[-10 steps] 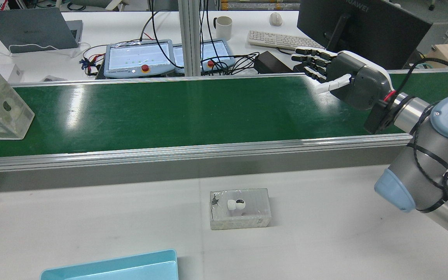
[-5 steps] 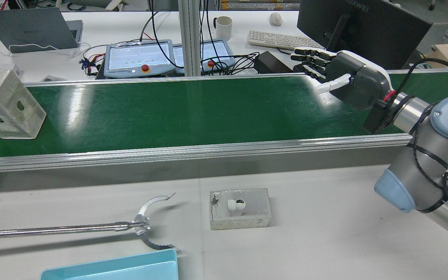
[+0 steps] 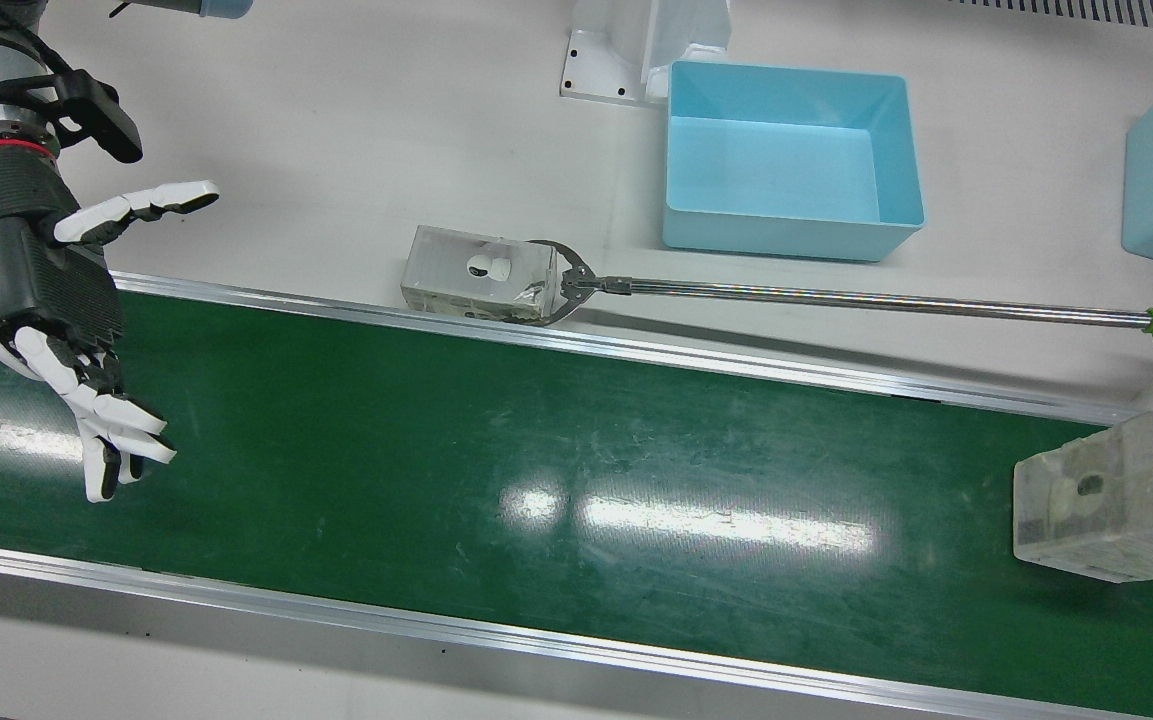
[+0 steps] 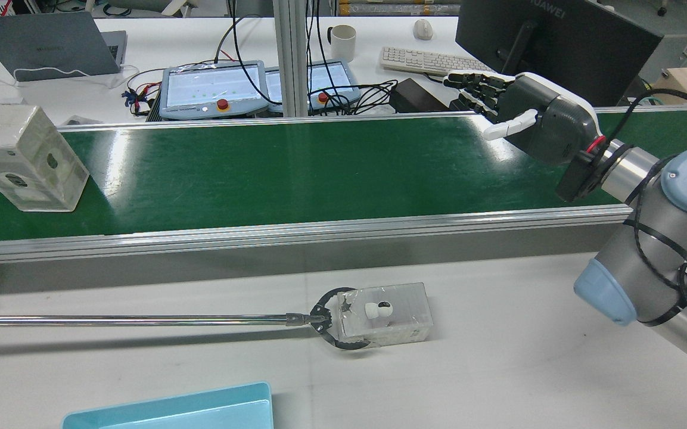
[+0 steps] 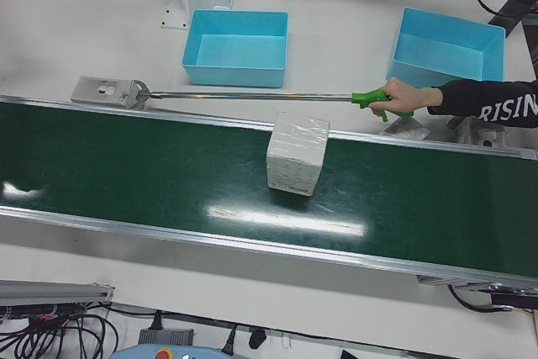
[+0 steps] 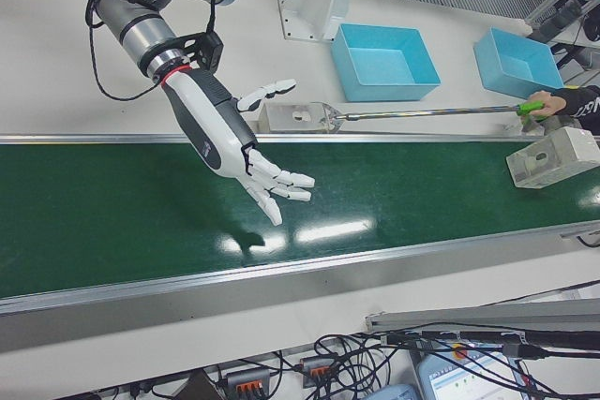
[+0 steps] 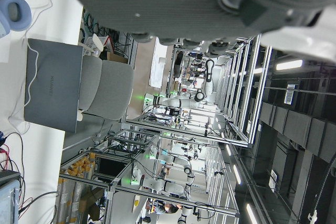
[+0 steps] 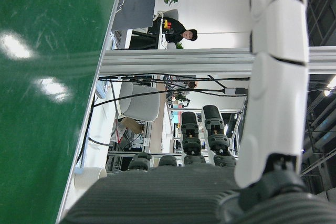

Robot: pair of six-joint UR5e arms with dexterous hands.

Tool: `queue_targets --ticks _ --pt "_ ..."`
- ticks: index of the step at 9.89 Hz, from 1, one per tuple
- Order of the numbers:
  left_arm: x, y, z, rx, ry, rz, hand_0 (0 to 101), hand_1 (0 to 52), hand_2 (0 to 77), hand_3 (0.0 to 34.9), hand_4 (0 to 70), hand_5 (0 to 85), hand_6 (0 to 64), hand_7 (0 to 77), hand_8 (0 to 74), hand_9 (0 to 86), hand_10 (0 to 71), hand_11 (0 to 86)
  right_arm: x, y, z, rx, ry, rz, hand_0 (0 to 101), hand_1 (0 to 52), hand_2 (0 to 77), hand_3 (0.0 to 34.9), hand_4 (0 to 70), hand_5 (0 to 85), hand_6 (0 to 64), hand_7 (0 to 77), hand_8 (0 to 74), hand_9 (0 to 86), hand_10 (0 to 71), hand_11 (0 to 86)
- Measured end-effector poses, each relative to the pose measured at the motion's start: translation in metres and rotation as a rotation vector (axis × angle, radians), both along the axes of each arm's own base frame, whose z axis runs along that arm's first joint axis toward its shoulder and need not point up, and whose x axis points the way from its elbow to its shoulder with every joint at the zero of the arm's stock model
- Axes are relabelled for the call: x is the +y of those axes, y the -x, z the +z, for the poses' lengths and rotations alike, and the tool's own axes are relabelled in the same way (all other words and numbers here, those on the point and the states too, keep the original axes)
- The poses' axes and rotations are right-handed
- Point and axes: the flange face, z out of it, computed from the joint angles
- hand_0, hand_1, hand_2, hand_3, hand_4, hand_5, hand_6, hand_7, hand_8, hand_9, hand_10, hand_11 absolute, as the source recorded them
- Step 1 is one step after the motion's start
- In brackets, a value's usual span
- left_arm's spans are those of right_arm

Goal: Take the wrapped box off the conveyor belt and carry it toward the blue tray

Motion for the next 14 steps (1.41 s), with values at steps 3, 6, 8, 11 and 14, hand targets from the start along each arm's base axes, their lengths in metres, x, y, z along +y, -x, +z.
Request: queue_targets --ticks 3,6,8,11,14 --pt "0.0000 0.0000 0.0000 0.000 0.000 0.000 0 0.0 0.5 0.0 0.0 0.5 0.0 0.5 0.5 0.0 0.5 0.0 -0.0002 0.0004 0.0013 0.002 0.001 0.000 47 13.1 12.0 2.1 13.1 15.8 2.2 15.8 0.0 2.2 2.2 4.9" --pt "0.0000 0.0000 0.0000 0.000 0.000 0.000 0 0.0 1.1 0.0 0.0 0.5 0.0 0.5 0.5 0.0 0.5 0.0 -0.0001 0.0007 0.0021 0.003 0.002 0.000 47 13.1 11.4 2.1 14.2 15.8 2.2 16.9 0.0 2.2 2.2 3.8" --pt "0.0000 0.0000 0.0000 0.000 0.000 0.000 0 0.0 1.1 0.0 0.0 0.5 0.0 0.5 0.5 0.0 0.5 0.5 0.0003 0.0006 0.0024 0.002 0.003 -0.002 47 13.1 11.4 2.0 14.2 15.8 2.2 16.9 0.0 2.2 2.2 3.8" --pt "0.0000 0.0000 0.0000 0.000 0.000 0.000 0 0.0 1.1 0.0 0.0 1.1 0.0 0.5 0.5 0.0 0.5 0.0 0.0019 0.0005 0.0048 0.003 0.007 -0.003 48 12.5 10.4 2.1 13.1 15.8 0.0 16.9 0.0 2.2 1.1 3.8" --pt "0.0000 0.0000 0.0000 0.000 0.000 0.000 0 0.0 0.5 0.0 0.0 1.1 0.0 0.5 0.5 0.0 0.5 0.0 0.0022 0.0005 0.0052 0.003 0.007 -0.004 47 12.5 10.4 2.1 13.1 15.8 1.6 16.9 0.0 2.2 1.1 3.8"
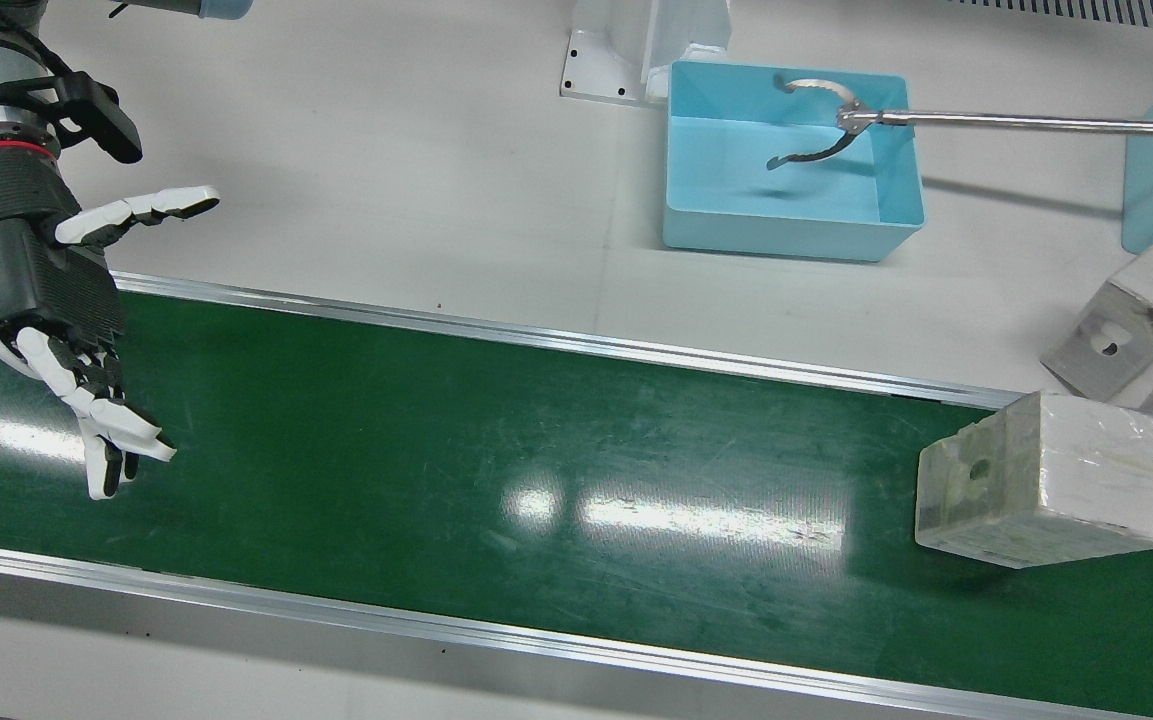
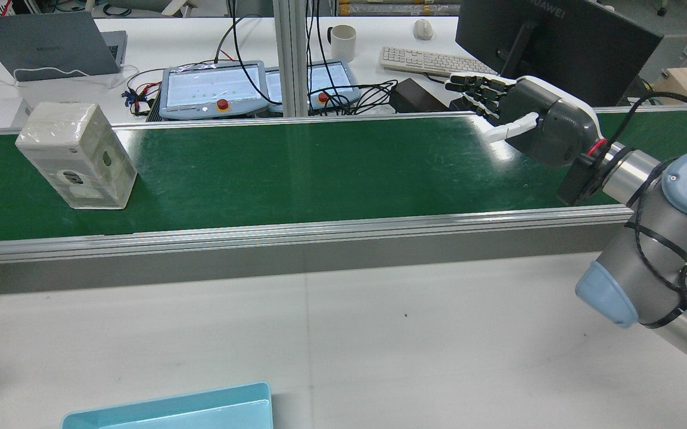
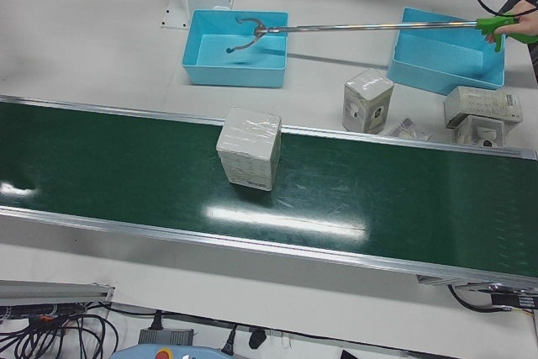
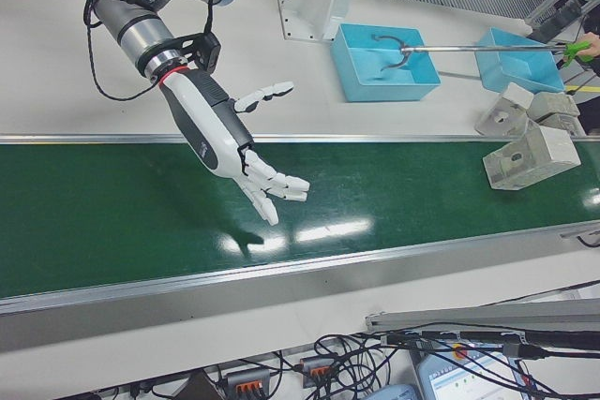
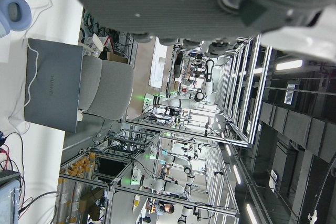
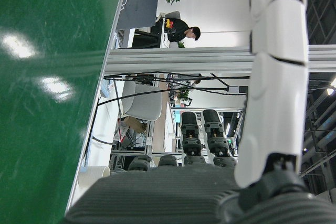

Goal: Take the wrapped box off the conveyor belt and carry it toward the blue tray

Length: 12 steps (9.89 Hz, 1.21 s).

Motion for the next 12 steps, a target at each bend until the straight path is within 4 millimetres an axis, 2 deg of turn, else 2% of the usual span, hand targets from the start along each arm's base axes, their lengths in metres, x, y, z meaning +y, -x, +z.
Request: queue_targets --ticks 4,10,12 --pt "0.000 0.000 0.000 0.000 0.000 0.000 0 0.0 1.1 0.0 0.0 0.5 0.0 0.5 0.5 0.0 0.5 0.0 0.000 0.003 0.002 0.004 0.003 -0.003 48 12.5 10.4 2.2 13.1 15.8 1.6 16.9 0.0 2.2 1.1 3.8" --pt "0.000 0.000 0.000 0.000 0.000 0.000 0 0.0 1.1 0.0 0.0 1.1 0.0 0.5 0.5 0.0 0.5 0.0 0.002 0.020 0.000 -0.013 0.007 0.014 48 12.5 10.9 2.2 14.2 16.4 2.2 17.5 0.0 2.2 2.7 4.9" --pt "0.000 0.000 0.000 0.000 0.000 0.000 0 0.0 1.1 0.0 0.0 1.1 0.0 0.5 0.5 0.0 0.5 0.0 0.002 0.028 -0.004 -0.036 0.001 0.035 47 12.0 8.7 2.1 15.3 16.4 2.2 17.5 0.0 2.2 2.7 4.9"
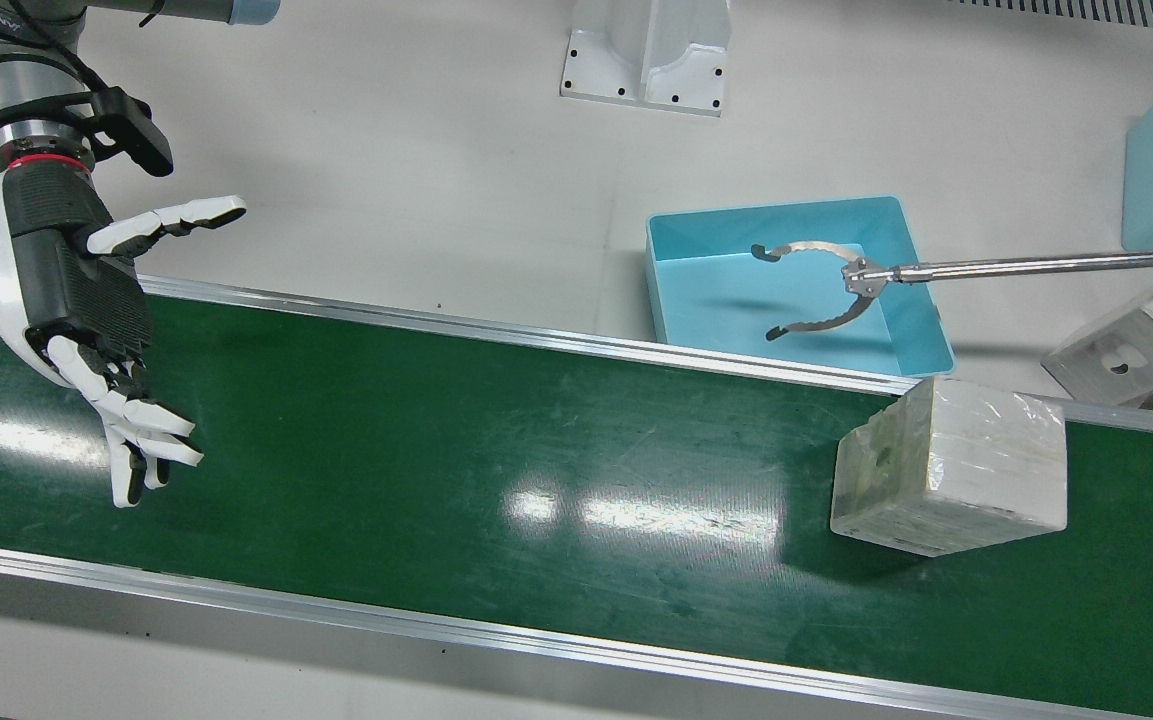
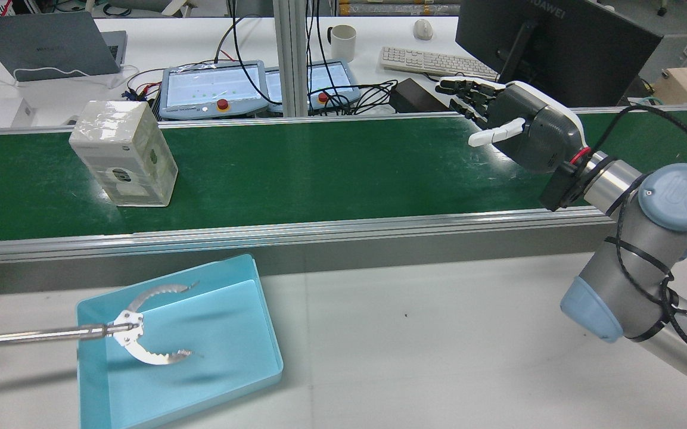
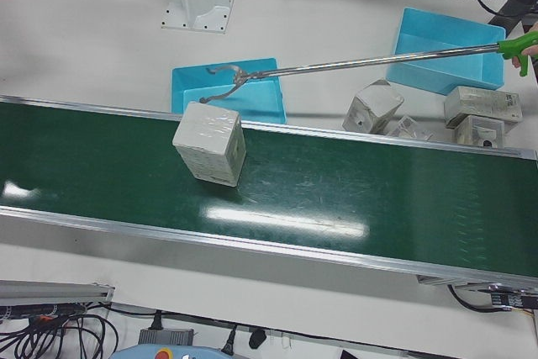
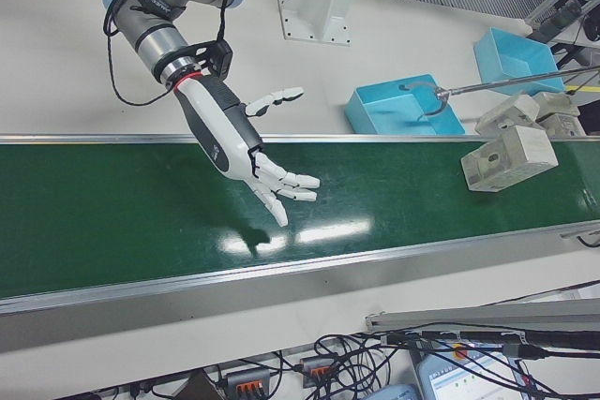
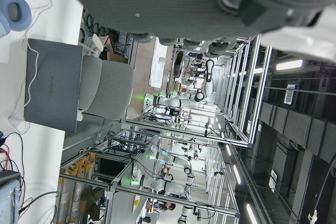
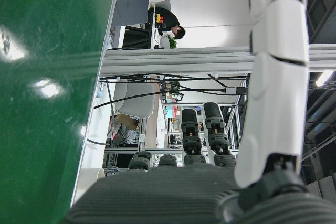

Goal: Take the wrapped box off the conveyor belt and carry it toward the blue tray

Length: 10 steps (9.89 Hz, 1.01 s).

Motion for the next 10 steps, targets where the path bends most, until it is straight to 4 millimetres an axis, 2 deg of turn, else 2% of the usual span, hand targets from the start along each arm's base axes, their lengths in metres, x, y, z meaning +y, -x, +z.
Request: queue_targets --ticks 1,2,4,5,6,10 --pt "0.000 0.000 0.000 0.000 0.000 0.000 0 0.0 1.1 0.0 0.0 1.1 0.0 0.5 0.5 0.0 0.5 0.0 0.001 0.005 -0.001 -0.009 -0.003 0.005 48 12.0 12.0 2.1 17.5 16.9 3.8 16.9 0.0 2.2 2.7 5.4" --pt "0.000 0.000 0.000 0.000 0.000 0.000 0 0.0 1.1 0.0 0.0 0.5 0.0 0.5 0.5 0.0 0.5 0.0 0.001 0.008 -0.002 -0.013 -0.004 0.007 48 12.0 12.0 2.1 17.5 16.9 3.8 16.9 0.0 2.2 2.7 5.4" --pt "0.000 0.000 0.000 0.000 0.000 0.000 0 0.0 1.1 0.0 0.0 0.5 0.0 0.5 0.5 0.0 0.5 0.0 0.001 0.013 0.000 -0.015 0.000 0.005 48 14.2 15.3 2.2 21.3 18.0 7.6 22.4 0.0 3.8 2.7 5.4" --pt "0.000 0.000 0.000 0.000 0.000 0.000 0 0.0 1.1 0.0 0.0 1.1 0.0 0.5 0.5 0.0 0.5 0.0 0.001 0.014 0.001 -0.015 0.002 0.004 48 14.2 15.3 2.2 21.3 18.0 7.6 22.4 0.0 3.8 2.7 5.4" --pt "0.000 0.000 0.000 0.000 0.000 0.000 0 0.0 1.1 0.0 0.0 1.1 0.0 0.5 0.5 0.0 0.5 0.0 -0.001 0.015 -0.002 -0.018 0.001 0.005 50 18.0 18.0 2.0 17.5 18.5 6.5 20.2 0.0 3.8 1.6 3.8" --pt "0.000 0.000 0.000 0.000 0.000 0.000 0 0.0 1.1 0.0 0.0 0.5 0.0 0.5 0.5 0.0 0.0 0.0 -0.006 0.022 -0.021 -0.033 -0.013 -0.004 50 18.0 19.6 2.7 18.5 19.6 7.6 23.5 0.0 3.8 0.0 1.6"
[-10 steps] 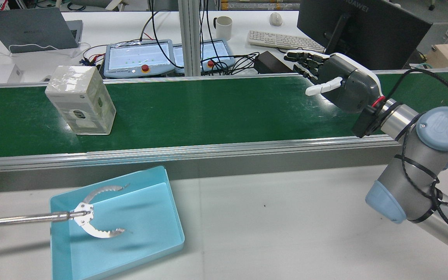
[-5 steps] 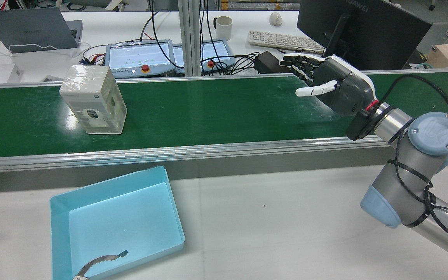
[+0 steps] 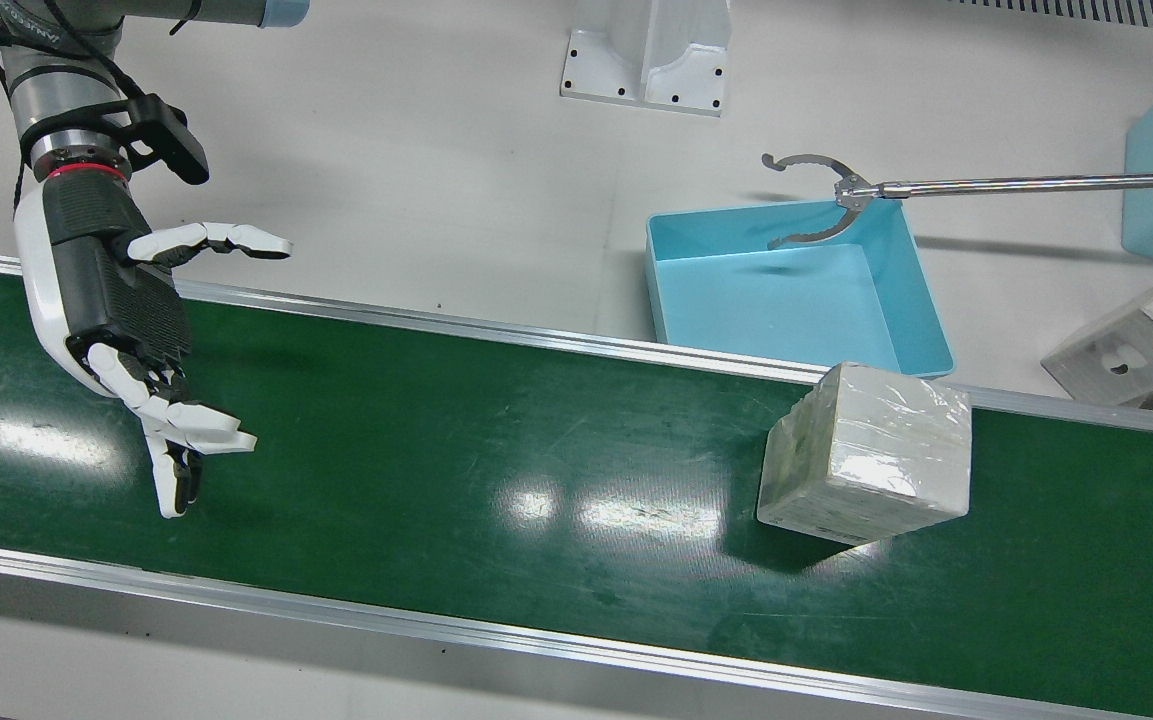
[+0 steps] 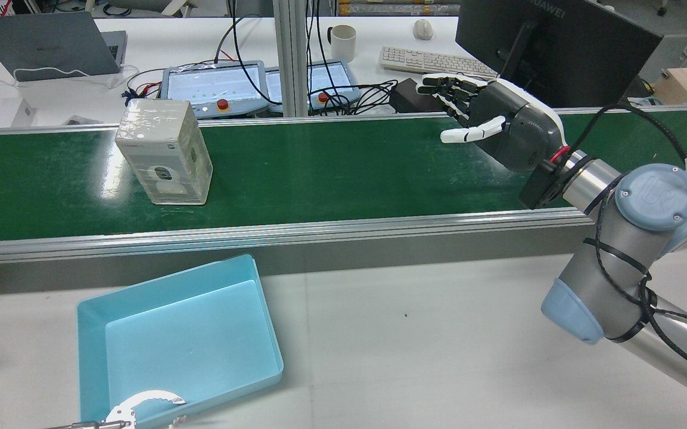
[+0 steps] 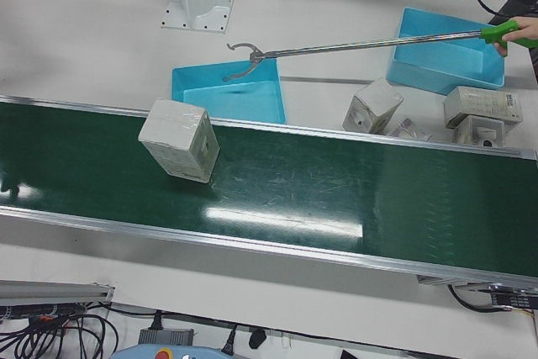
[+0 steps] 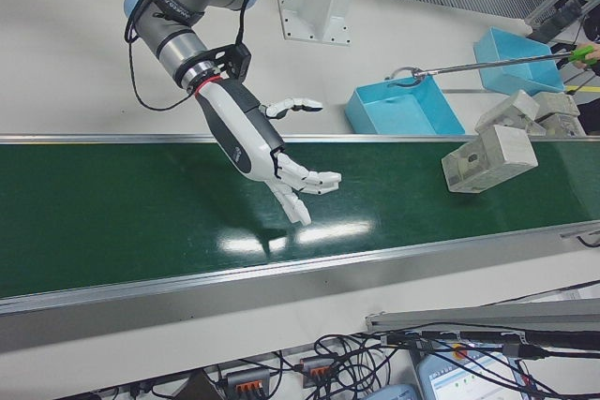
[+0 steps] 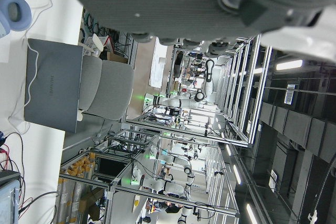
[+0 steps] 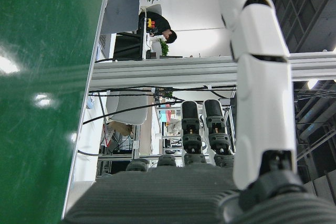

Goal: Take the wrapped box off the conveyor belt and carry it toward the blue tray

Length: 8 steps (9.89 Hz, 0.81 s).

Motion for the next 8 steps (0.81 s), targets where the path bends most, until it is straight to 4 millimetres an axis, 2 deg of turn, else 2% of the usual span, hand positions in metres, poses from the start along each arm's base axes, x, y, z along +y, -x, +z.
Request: queue_targets --ticks 3,4,5,6,7,8 --pt "0.000 0.000 0.000 0.000 0.000 0.000 0 0.0 1.1 0.0 0.0 0.5 0.0 0.5 0.5 0.0 0.0 0.5 -0.008 0.002 -0.009 0.000 0.016 0.001 50 18.0 21.3 2.9 20.7 20.7 8.2 24.5 0.0 3.8 0.0 1.6" --pt "0.000 0.000 0.000 0.000 0.000 0.000 0 0.0 1.1 0.0 0.0 0.5 0.0 0.5 0.5 0.0 0.0 0.5 -0.008 -0.006 -0.011 -0.002 0.040 0.002 52 20.7 20.7 5.6 19.6 23.5 8.7 26.2 0.0 3.8 0.0 1.6" --pt "0.000 0.000 0.000 0.000 0.000 0.000 0 0.0 1.1 0.0 0.0 1.1 0.0 0.5 0.5 0.0 0.5 0.0 -0.005 -0.017 -0.011 -0.008 0.062 0.005 52 20.7 20.7 5.6 19.6 23.5 8.7 26.2 0.0 3.8 0.0 1.6" --pt "0.000 0.000 0.000 0.000 0.000 0.000 0 0.0 1.1 0.0 0.0 1.1 0.0 0.5 0.5 0.0 0.5 0.0 -0.001 -0.031 -0.012 -0.013 0.076 0.010 53 24.0 21.8 8.3 12.0 20.2 4.9 18.0 0.0 2.2 0.0 1.6" --pt "0.000 0.000 0.000 0.000 0.000 0.000 0 0.0 1.1 0.0 0.0 1.1 0.0 0.5 0.5 0.0 0.5 0.0 0.006 -0.043 -0.014 -0.006 0.088 0.010 53 24.0 21.8 8.3 12.0 20.2 4.9 18.0 0.0 2.2 0.0 1.6" --pt "0.000 0.000 0.000 0.000 0.000 0.000 0 0.0 1.1 0.0 0.0 0.5 0.0 0.5 0.5 0.0 0.0 0.0 0.012 -0.049 -0.014 0.013 0.101 0.005 56 27.3 24.0 8.4 12.0 20.7 4.9 19.1 0.0 1.6 0.0 1.6"
